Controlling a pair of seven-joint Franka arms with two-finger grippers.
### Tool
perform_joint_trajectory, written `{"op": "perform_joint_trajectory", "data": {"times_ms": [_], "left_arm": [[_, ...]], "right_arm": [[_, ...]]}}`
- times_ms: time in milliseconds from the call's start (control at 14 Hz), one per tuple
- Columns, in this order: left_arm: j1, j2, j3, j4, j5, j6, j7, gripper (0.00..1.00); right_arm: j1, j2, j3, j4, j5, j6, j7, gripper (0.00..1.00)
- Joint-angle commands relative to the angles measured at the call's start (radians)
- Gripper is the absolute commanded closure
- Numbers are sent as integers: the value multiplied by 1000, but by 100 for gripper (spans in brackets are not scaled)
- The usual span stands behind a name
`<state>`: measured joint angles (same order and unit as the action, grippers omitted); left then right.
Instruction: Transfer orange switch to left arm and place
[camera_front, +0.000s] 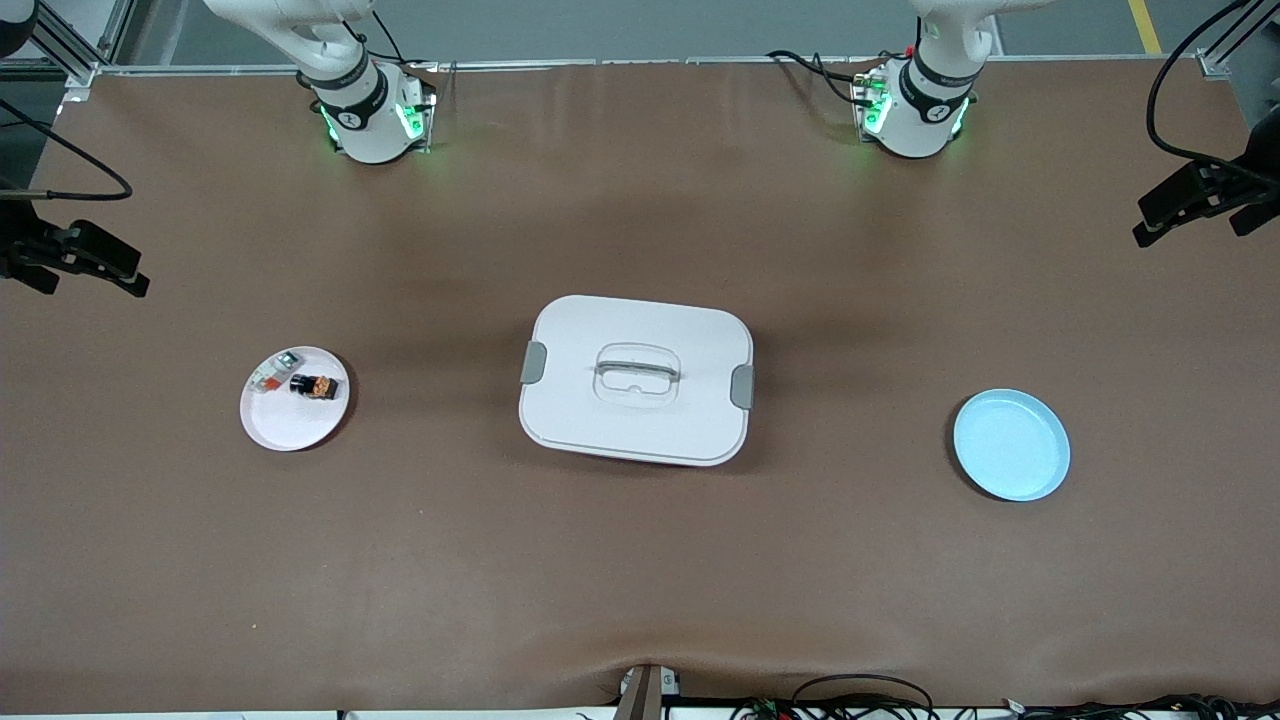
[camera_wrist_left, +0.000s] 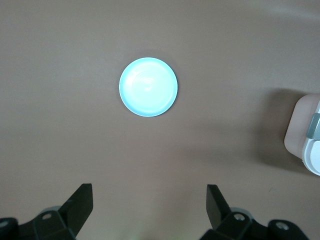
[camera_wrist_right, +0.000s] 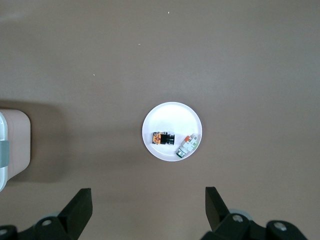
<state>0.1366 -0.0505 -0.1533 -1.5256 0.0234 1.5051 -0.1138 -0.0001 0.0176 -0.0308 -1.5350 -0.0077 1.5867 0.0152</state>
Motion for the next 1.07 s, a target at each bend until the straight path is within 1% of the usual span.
{"op": "perform_joint_trajectory", "data": {"times_ms": [0,997], "left_arm": [[1,-3,-9,13,21,-20,20,0],[-6,15,-14,7,6,-11,20,0]], "right_arm": [[-5,-15,6,-5,-14,-8,8,0],[-5,-15,6,1,-15,-7,8,0]]}}
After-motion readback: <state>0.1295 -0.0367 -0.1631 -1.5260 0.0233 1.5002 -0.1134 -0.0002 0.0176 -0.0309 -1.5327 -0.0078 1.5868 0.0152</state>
